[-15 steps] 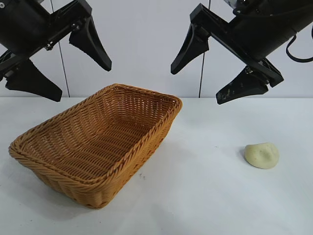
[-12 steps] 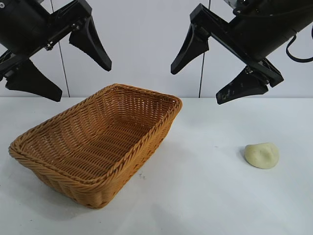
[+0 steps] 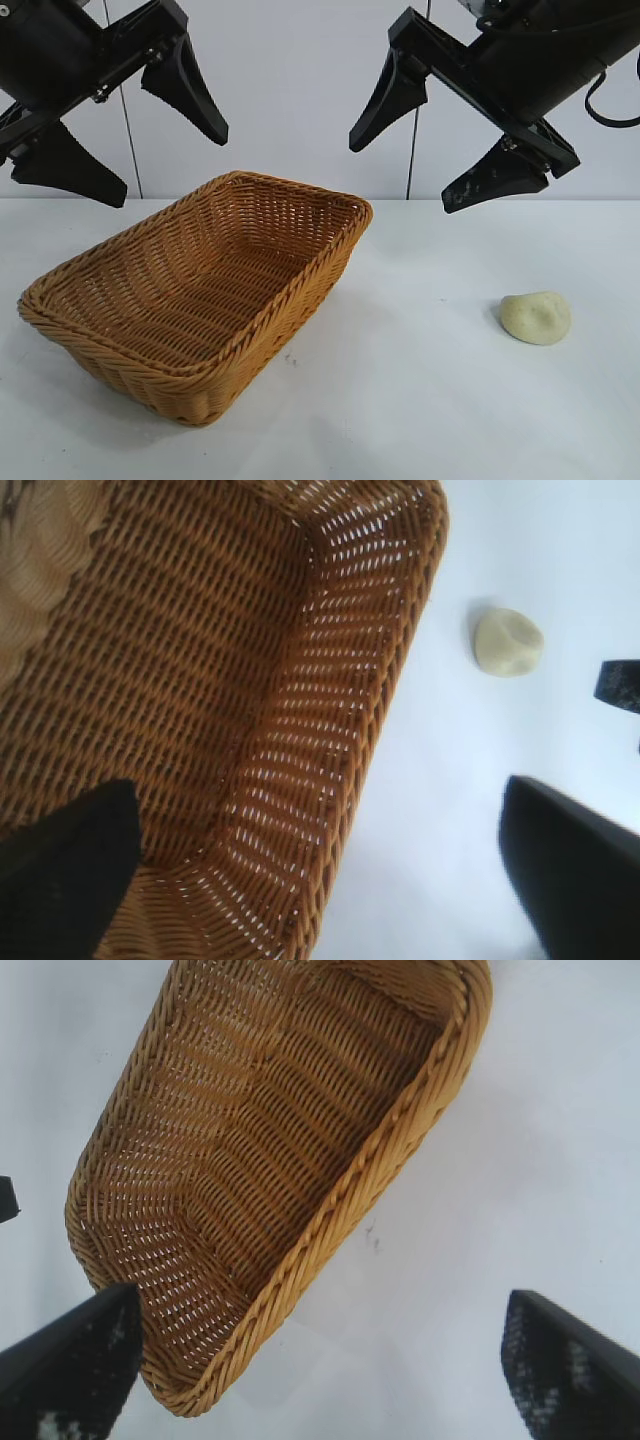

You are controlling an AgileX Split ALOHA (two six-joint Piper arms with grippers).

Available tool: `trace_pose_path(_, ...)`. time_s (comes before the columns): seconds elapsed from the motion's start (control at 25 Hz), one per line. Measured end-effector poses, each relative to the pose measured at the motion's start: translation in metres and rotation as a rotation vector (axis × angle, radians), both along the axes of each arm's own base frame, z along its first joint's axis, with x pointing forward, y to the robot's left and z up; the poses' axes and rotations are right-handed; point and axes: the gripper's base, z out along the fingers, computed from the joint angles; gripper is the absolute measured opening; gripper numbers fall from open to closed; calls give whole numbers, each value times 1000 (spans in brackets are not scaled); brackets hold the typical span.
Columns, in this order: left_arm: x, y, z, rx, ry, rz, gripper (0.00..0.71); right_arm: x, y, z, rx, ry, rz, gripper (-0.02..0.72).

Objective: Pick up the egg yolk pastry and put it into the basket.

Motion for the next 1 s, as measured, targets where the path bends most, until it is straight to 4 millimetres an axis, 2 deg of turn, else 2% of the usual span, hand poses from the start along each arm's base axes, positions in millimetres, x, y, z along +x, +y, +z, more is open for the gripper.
trace_pose_path(0.72, 0, 0, 0, -1, 0, 0, 696, 0, 0, 0, 0, 0, 0, 695)
trace_pose_path(1.0, -3, 14, -3, 2, 109, 23, 696, 0, 0, 0, 0, 0, 0, 695)
